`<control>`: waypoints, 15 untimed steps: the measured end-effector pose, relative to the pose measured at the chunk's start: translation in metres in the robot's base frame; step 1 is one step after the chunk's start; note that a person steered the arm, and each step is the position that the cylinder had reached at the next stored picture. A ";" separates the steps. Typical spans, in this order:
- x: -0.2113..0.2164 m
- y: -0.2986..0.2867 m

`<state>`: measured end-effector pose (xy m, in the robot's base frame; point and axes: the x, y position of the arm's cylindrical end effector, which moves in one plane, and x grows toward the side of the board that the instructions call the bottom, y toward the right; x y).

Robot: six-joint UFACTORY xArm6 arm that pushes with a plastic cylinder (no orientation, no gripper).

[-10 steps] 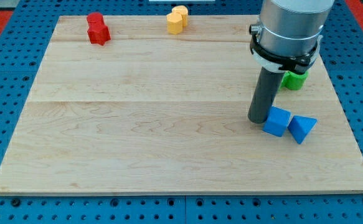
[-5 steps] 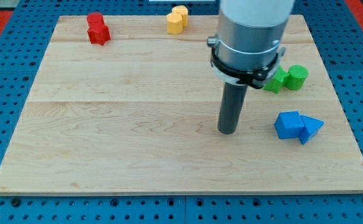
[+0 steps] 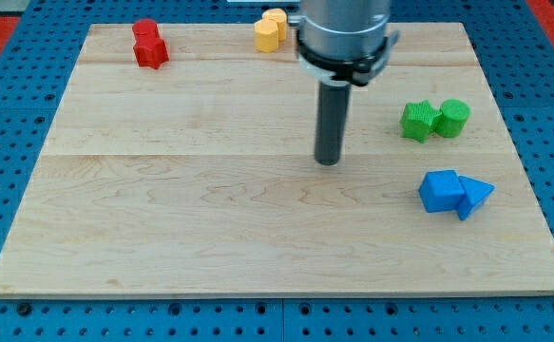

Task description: Push the green star to the top right of the board

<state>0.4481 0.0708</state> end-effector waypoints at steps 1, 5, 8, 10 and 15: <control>-0.001 0.011; 0.003 0.041; 0.003 0.040; -0.023 0.079; -0.021 0.108</control>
<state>0.4272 0.1783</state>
